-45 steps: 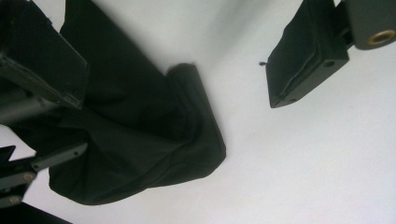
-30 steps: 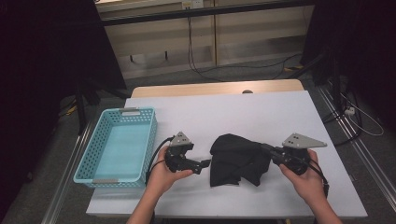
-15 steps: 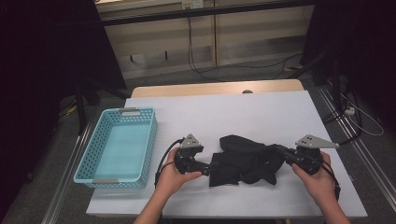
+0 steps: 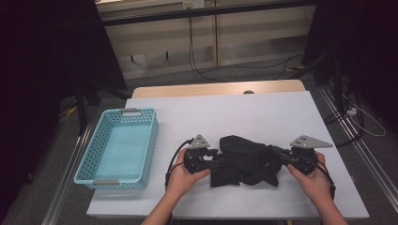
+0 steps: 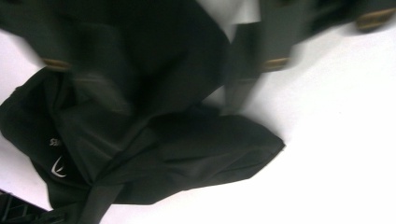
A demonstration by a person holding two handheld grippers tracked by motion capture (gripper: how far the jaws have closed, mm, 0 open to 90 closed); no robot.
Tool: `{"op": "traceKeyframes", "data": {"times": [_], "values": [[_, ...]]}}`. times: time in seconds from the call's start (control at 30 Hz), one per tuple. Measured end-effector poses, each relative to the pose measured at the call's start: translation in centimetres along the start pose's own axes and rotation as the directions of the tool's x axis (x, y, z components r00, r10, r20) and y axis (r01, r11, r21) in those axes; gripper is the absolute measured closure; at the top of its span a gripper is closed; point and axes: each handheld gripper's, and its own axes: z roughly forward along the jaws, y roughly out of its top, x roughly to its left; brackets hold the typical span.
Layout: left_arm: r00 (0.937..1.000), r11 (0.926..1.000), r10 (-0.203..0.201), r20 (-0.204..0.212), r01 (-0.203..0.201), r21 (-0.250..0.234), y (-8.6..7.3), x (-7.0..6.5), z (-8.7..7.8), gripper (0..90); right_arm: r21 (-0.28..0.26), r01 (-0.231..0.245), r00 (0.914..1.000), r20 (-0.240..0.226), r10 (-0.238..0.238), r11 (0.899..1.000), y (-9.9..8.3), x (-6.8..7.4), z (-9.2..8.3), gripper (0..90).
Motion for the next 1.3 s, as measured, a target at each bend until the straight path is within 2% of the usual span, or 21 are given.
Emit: {"op": "traceKeyframes", "data": {"times": [0.07,0.13,0.33,0.57,0.6,0.67,0.77,0.87,0.93,1.03,1.1,1.2,1.3], "values": [[0.9998,0.9999,-0.003,0.021,0.003,0.013,0.1,0.1,-0.1,73.4,0.001,0.005,1.0,-0.004,-0.005,1.0,0.1,0.1,0.3,87.1],[0.9996,0.9997,0.016,0.022,-0.016,0.019,0.3,0.1,-0.3,83.4,0.002,0.01,0.9999,-0.01,-0.01,1.0,0.2,0.3,0.5,87.1],[0.9997,0.9989,0.021,-0.009,-0.021,0.041,0.2,0.7,-2.7,86.4,0.006,0.026,0.9991,-0.035,-0.026,1.0,0.6,0.8,1.5,87.2],[0.9997,0.9985,0.015,-0.021,-0.014,0.052,-0.3,0.7,-4.3,86.0,0.018,0.057,0.9969,-0.056,-0.056,0.998,1.2,1.8,2.7,87.2],[0.999,0.999,0.024,-0.038,-0.023,0.038,-0.4,0.7,-4.4,83.6,0.019,0.065,0.9962,-0.059,-0.064,0.998,1.2,1.9,2.9,87.2],[0.9967,0.9991,0.039,-0.072,-0.037,0.022,-0.4,1.1,-4.7,70.8,0.028,0.077,0.9956,-0.056,-0.075,0.997,1.3,2.1,3.1,87.2],[0.9958,0.9995,-0.002,-0.091,0.0,-0.03,-0.3,1.9,-4.8,50.5,0.028,0.074,0.9962,-0.048,-0.073,0.997,1.3,1.9,3.1,87.2],[0.9929,0.9985,-0.027,-0.116,0.022,-0.051,0.1,2.7,-4.8,44.9,0.012,0.062,0.9974,-0.037,-0.061,0.998,1.3,1.5,2.7,87.1],[0.9902,0.9982,-0.03,-0.137,0.023,-0.056,0.3,3.0,-4.5,41.8,0.011,0.051,0.9981,-0.036,-0.051,0.999,1.2,1.4,2.6,87.1],[0.9915,0.9983,-0.043,-0.123,0.038,-0.044,0.5,3.5,-3.4,37.4,0.016,0.063,0.9973,-0.038,-0.063,0.998,1.0,1.6,2.5,86.9],[0.9928,0.9997,-0.02,-0.118,0.018,-0.018,0.6,3.4,-2.3,34.1,0.015,0.068,0.9969,-0.04,-0.067,0.998,0.9,1.8,2.3,86.2],[0.9971,1.0,-0.002,-0.077,0.002,0.006,0.7,2.9,-0.8,30.5,0.012,0.06,0.9975,-0.039,-0.06,0.998,0.7,1.9,2.1,85.5],[0.9984,0.9994,0.024,-0.051,-0.023,0.027,0.8,2.4,0.3,27.6,0.019,0.062,0.9975,-0.034,-0.061,0.998,0.6,2.0,2.0,85.5]]}}
